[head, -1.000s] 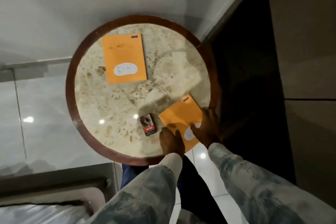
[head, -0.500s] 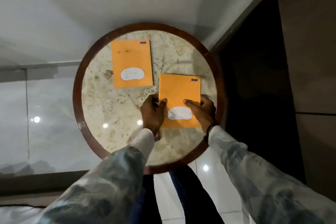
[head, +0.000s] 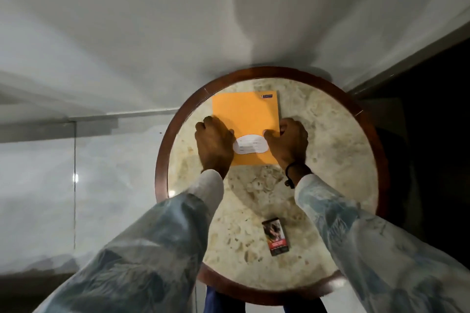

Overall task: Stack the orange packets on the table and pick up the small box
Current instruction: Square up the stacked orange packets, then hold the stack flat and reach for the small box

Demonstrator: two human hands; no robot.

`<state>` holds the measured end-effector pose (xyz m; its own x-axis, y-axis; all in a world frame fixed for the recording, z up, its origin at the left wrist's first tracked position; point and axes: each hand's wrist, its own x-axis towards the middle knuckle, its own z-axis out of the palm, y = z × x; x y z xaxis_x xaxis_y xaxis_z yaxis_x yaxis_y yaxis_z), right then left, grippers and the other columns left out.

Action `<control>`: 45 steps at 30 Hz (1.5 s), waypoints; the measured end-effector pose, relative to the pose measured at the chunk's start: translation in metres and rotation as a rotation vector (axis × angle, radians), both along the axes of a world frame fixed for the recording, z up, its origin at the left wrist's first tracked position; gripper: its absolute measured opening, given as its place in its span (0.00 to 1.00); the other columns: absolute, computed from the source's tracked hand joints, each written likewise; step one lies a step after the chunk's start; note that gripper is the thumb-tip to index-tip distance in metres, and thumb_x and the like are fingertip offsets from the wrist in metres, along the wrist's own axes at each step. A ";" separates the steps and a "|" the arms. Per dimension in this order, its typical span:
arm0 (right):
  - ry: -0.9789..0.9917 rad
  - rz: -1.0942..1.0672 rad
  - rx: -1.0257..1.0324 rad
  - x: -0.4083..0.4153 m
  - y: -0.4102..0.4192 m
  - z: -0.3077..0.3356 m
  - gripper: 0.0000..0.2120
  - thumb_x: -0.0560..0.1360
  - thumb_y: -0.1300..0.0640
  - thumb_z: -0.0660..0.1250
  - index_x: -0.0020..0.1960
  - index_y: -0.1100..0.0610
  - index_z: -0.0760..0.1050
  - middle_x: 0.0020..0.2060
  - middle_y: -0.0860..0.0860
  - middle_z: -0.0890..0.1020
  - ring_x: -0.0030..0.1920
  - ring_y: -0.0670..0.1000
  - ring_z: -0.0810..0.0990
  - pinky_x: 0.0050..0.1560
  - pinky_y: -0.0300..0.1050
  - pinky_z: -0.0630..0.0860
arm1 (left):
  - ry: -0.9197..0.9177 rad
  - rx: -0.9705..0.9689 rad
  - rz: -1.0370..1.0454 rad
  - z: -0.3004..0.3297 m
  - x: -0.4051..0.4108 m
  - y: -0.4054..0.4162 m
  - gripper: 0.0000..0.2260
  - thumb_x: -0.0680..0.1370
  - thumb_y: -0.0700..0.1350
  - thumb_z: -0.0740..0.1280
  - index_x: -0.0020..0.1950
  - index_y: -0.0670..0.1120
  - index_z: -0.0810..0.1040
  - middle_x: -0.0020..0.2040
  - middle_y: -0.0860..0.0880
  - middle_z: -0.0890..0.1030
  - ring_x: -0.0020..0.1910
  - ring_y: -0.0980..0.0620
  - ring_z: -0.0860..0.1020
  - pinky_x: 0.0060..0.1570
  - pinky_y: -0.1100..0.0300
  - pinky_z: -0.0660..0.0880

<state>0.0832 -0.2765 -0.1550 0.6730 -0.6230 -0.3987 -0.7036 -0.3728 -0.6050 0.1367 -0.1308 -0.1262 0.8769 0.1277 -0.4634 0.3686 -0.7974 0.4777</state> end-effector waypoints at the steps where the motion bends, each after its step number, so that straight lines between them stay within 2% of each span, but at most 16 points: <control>1: 0.000 0.024 -0.041 -0.002 0.000 -0.001 0.12 0.70 0.54 0.74 0.46 0.62 0.78 0.48 0.61 0.81 0.50 0.62 0.79 0.43 0.45 0.65 | 0.020 -0.023 0.019 -0.005 0.001 0.001 0.23 0.75 0.47 0.74 0.67 0.40 0.74 0.65 0.38 0.76 0.63 0.35 0.76 0.63 0.45 0.74; 4: 0.004 0.092 -0.093 -0.003 0.000 -0.006 0.10 0.70 0.55 0.73 0.39 0.60 0.76 0.42 0.60 0.81 0.46 0.63 0.79 0.39 0.43 0.64 | 0.095 -0.122 0.109 -0.009 0.011 0.009 0.25 0.69 0.48 0.78 0.62 0.42 0.77 0.59 0.41 0.82 0.61 0.38 0.79 0.62 0.42 0.78; 6: 0.013 0.103 -0.049 -0.001 -0.002 -0.004 0.11 0.69 0.55 0.74 0.34 0.59 0.74 0.37 0.58 0.81 0.42 0.62 0.80 0.34 0.42 0.64 | 0.137 -0.181 0.069 -0.010 0.017 0.018 0.18 0.68 0.45 0.78 0.56 0.44 0.80 0.50 0.46 0.83 0.56 0.39 0.81 0.57 0.44 0.80; 9: -0.010 0.055 0.070 0.011 -0.007 0.001 0.08 0.70 0.56 0.76 0.41 0.61 0.82 0.40 0.58 0.86 0.42 0.58 0.83 0.40 0.45 0.75 | 0.134 -0.321 -0.049 -0.009 0.022 0.029 0.15 0.70 0.41 0.77 0.50 0.46 0.74 0.50 0.41 0.82 0.54 0.38 0.81 0.54 0.42 0.80; 11: -0.021 0.034 0.158 0.019 -0.011 0.006 0.11 0.72 0.57 0.75 0.52 0.60 0.82 0.48 0.56 0.87 0.49 0.57 0.83 0.49 0.46 0.77 | 0.037 -0.381 -0.185 -0.005 0.021 0.032 0.17 0.71 0.41 0.76 0.52 0.43 0.71 0.52 0.41 0.81 0.53 0.39 0.80 0.53 0.42 0.80; 14: -0.172 -0.035 0.229 0.023 -0.010 0.022 0.19 0.75 0.60 0.73 0.65 0.60 0.77 0.58 0.56 0.84 0.57 0.56 0.82 0.55 0.47 0.79 | -0.141 -0.458 -0.285 0.005 0.014 0.030 0.17 0.76 0.43 0.72 0.60 0.41 0.70 0.50 0.50 0.80 0.48 0.45 0.81 0.47 0.47 0.81; 17: -0.493 -0.030 0.053 0.004 0.001 0.040 0.17 0.75 0.59 0.73 0.62 0.61 0.77 0.54 0.58 0.84 0.53 0.57 0.83 0.51 0.47 0.82 | -0.331 -0.505 -0.225 0.015 -0.005 0.029 0.12 0.82 0.42 0.66 0.63 0.44 0.68 0.49 0.50 0.80 0.44 0.52 0.79 0.43 0.62 0.77; 19: -0.600 0.033 -0.065 -0.013 0.013 0.038 0.15 0.76 0.59 0.72 0.58 0.66 0.76 0.50 0.62 0.82 0.51 0.60 0.82 0.51 0.55 0.83 | -0.368 -0.487 -0.172 0.017 -0.020 0.026 0.10 0.83 0.42 0.63 0.62 0.40 0.68 0.50 0.49 0.78 0.44 0.58 0.76 0.44 0.73 0.73; 22: -0.539 0.087 -0.140 -0.024 0.020 0.025 0.15 0.77 0.57 0.72 0.56 0.67 0.76 0.49 0.61 0.82 0.50 0.61 0.82 0.49 0.60 0.81 | -0.314 -0.464 -0.150 0.009 -0.028 0.025 0.12 0.84 0.43 0.61 0.63 0.36 0.67 0.51 0.49 0.76 0.41 0.61 0.74 0.44 0.68 0.74; 26: -0.389 0.034 -0.091 -0.009 0.015 0.035 0.19 0.75 0.51 0.71 0.62 0.57 0.78 0.55 0.54 0.85 0.52 0.56 0.83 0.47 0.50 0.81 | -0.241 -0.489 -0.155 0.006 -0.015 0.027 0.18 0.83 0.43 0.63 0.71 0.40 0.63 0.58 0.50 0.77 0.48 0.61 0.76 0.46 0.76 0.73; 30: -0.060 0.055 -0.028 0.007 0.012 0.029 0.09 0.72 0.49 0.70 0.49 0.53 0.79 0.46 0.51 0.86 0.47 0.58 0.82 0.40 0.46 0.72 | -0.114 -0.321 -0.032 -0.006 -0.005 0.027 0.19 0.77 0.40 0.71 0.67 0.41 0.74 0.57 0.41 0.79 0.52 0.46 0.77 0.54 0.48 0.79; 34: 0.041 0.056 0.006 0.019 0.010 0.012 0.08 0.71 0.50 0.70 0.44 0.55 0.79 0.44 0.52 0.86 0.45 0.60 0.82 0.40 0.46 0.71 | -0.020 -0.196 -0.053 -0.025 0.006 0.025 0.11 0.73 0.43 0.73 0.51 0.39 0.80 0.49 0.37 0.81 0.52 0.36 0.79 0.45 0.52 0.74; 38: 0.009 0.106 -0.083 0.015 0.007 0.005 0.15 0.71 0.49 0.71 0.49 0.60 0.78 0.47 0.57 0.85 0.48 0.62 0.83 0.44 0.49 0.74 | -0.019 -0.026 -0.074 -0.028 0.008 0.020 0.24 0.74 0.49 0.75 0.66 0.42 0.74 0.66 0.39 0.73 0.65 0.37 0.73 0.62 0.46 0.74; 41: -0.008 0.069 -0.139 -0.008 0.005 0.015 0.25 0.72 0.49 0.73 0.63 0.62 0.76 0.56 0.60 0.83 0.57 0.63 0.80 0.53 0.54 0.76 | -0.250 0.057 -0.192 -0.018 0.000 0.010 0.28 0.76 0.47 0.69 0.74 0.40 0.68 0.72 0.37 0.71 0.68 0.35 0.72 0.67 0.40 0.73; 43: -0.018 0.072 -0.143 -0.034 0.008 0.024 0.25 0.72 0.48 0.72 0.64 0.61 0.74 0.55 0.60 0.82 0.57 0.63 0.80 0.55 0.54 0.76 | -0.342 0.079 -0.442 -0.019 -0.003 -0.001 0.29 0.80 0.49 0.62 0.78 0.40 0.63 0.78 0.36 0.66 0.77 0.33 0.65 0.75 0.37 0.64; 45: 0.012 0.162 -0.186 -0.070 0.016 0.030 0.24 0.73 0.46 0.68 0.63 0.60 0.73 0.54 0.59 0.81 0.56 0.63 0.79 0.54 0.56 0.78 | -0.263 0.067 -0.685 -0.027 -0.003 -0.010 0.31 0.83 0.55 0.56 0.82 0.44 0.55 0.83 0.39 0.56 0.82 0.35 0.53 0.79 0.37 0.51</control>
<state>0.0128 -0.2602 -0.1252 0.7659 -0.5711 -0.2956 -0.6323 -0.5855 -0.5072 0.1333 -0.1405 -0.1531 0.8510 -0.4683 -0.2376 -0.3428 -0.8381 0.4243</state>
